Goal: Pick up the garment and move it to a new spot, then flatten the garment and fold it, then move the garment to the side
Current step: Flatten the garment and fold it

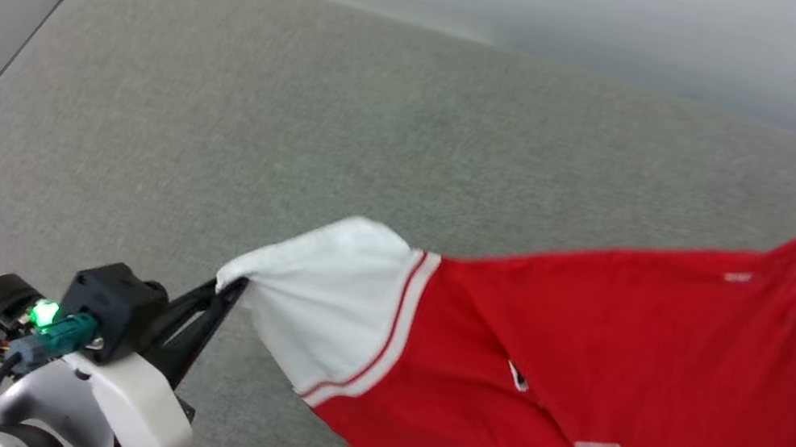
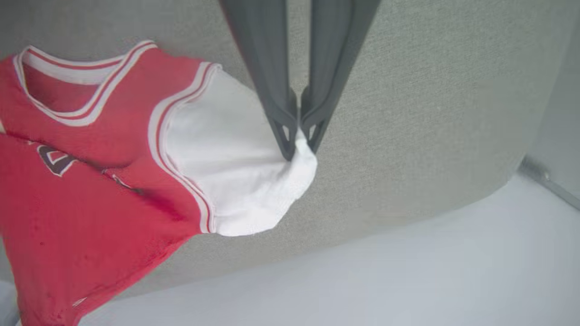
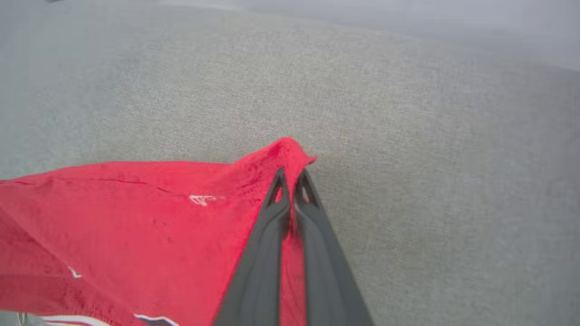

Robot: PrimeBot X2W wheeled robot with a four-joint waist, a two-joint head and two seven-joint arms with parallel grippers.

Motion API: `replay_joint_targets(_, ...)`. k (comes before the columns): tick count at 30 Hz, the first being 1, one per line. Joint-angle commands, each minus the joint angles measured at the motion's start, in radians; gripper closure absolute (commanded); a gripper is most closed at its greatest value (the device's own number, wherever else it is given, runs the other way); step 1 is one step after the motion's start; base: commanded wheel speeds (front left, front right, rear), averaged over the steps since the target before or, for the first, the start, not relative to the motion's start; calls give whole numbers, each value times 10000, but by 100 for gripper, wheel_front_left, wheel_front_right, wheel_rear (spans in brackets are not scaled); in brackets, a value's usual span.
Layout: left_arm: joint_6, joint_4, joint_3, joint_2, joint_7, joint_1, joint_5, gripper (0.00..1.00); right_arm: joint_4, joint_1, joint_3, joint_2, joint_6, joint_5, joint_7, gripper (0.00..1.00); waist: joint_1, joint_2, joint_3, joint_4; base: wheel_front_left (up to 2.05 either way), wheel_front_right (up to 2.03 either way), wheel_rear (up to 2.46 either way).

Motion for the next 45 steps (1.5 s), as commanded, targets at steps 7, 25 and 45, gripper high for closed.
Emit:
replay_joint_targets(7,732,-772,1056,183,-528,72,11,100,-1413,-182,-498,88,-4,310,-505,100,0,0,-1167,-1275,0,0,0)
replay_joint_targets(25,1383,-1878,3981,1351,-1744,-1701,502,100,-4585,-1062,-1381,772,-4,686,-581,100,0,0,-1790,-2634,0,0,0)
replay_joint_targets(45,40,178,3913,2435,-1540,-7073,580,100,-4370,-3252,-994,742,-5,90,-2681,100,0,0,266,-3203,0,0,0)
